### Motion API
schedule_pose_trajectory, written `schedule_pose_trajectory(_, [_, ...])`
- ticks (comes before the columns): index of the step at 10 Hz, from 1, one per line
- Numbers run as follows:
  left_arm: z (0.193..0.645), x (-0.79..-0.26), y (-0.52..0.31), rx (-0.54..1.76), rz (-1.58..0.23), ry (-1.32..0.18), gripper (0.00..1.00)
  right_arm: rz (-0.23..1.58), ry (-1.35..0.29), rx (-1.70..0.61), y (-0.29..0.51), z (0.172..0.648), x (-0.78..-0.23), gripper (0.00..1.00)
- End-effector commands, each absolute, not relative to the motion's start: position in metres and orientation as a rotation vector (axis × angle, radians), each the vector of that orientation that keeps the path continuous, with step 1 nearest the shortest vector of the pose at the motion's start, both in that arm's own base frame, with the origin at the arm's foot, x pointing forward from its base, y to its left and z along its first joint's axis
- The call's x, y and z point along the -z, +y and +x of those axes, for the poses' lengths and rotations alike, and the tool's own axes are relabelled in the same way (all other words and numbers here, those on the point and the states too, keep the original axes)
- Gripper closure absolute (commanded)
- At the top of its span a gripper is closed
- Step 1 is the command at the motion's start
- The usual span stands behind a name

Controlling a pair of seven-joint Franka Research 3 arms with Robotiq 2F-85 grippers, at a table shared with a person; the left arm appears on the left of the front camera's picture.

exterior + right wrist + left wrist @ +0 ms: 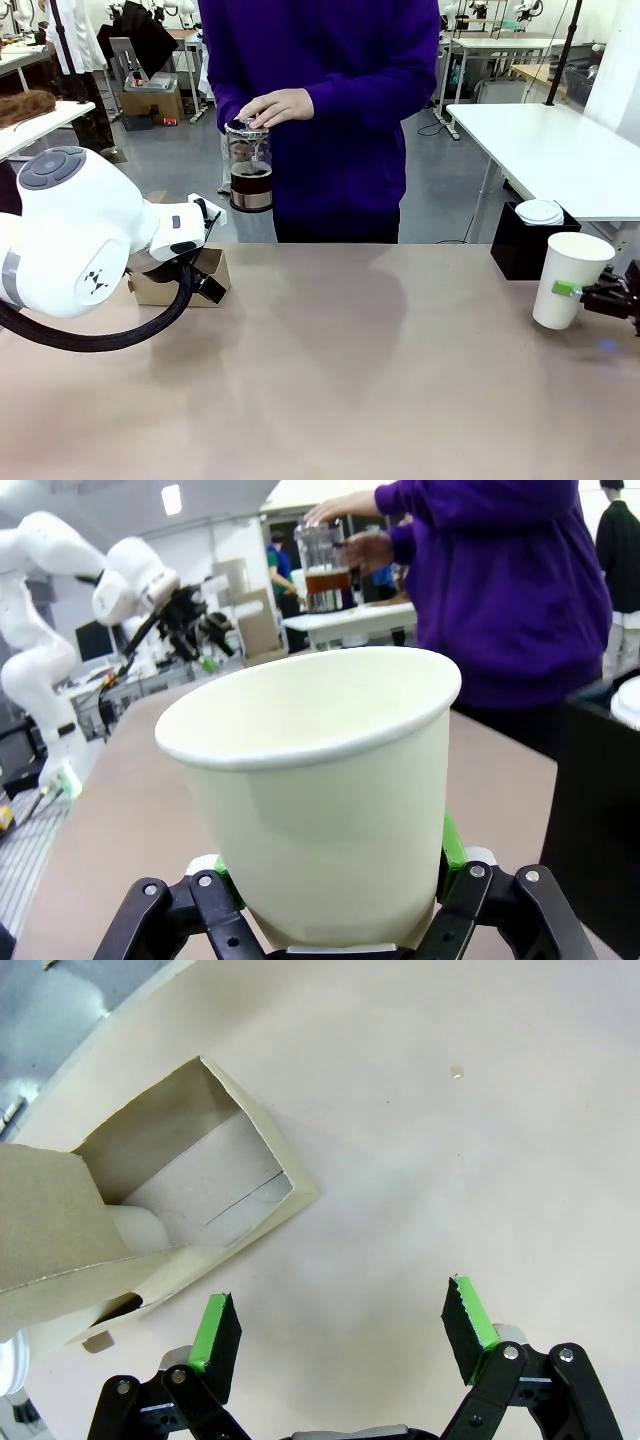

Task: Pour a drink into a cup and package it in a carrier.
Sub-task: Pick up the 600 ml Paper Cup and place it in the middle top area of the table.

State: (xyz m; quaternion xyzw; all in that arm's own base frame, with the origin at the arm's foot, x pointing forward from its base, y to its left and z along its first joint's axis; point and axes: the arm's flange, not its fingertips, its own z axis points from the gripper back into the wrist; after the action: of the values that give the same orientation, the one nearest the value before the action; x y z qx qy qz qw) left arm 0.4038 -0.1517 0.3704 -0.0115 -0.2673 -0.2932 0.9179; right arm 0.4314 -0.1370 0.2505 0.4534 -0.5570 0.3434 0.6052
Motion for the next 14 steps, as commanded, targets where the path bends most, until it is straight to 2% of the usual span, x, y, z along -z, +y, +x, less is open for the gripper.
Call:
schedule_pose_trajectory(1, [0.403, -0.371, -0.152, 0.604, -0.025, -0.550, 0.00, 1.037, -1.301, -0.667, -0.096, 0.425, -0.298, 0.20])
schedule_pose_trajectory(3, [0.403, -0.371, -0.152, 0.604, -0.025, -0.550, 0.00, 1.047, -1.312, -0.654, -0.049, 0.433, -0.323, 0.20])
schedule_pose_trajectory(6, [0.403, -0.371, -0.152, 0.604, -0.025, -0.550, 0.00, 1.059, -1.261, -0.676, 0.040, 0.485, -0.336, 0.20])
schedule_pose_trajectory(10, [0.403, -0.371, -0.152, 0.604, -0.025, -0.550, 0.00, 1.066, -1.294, -0.685, 0.109, 0.562, -0.306, 0.20])
schedule_pose_trajectory(14, [0.403, -0.371, -0.152, 0.604, -0.025, -0.550, 0.00, 1.051, -1.288, -0.687, 0.127, 0.589, -0.265, 0.20])
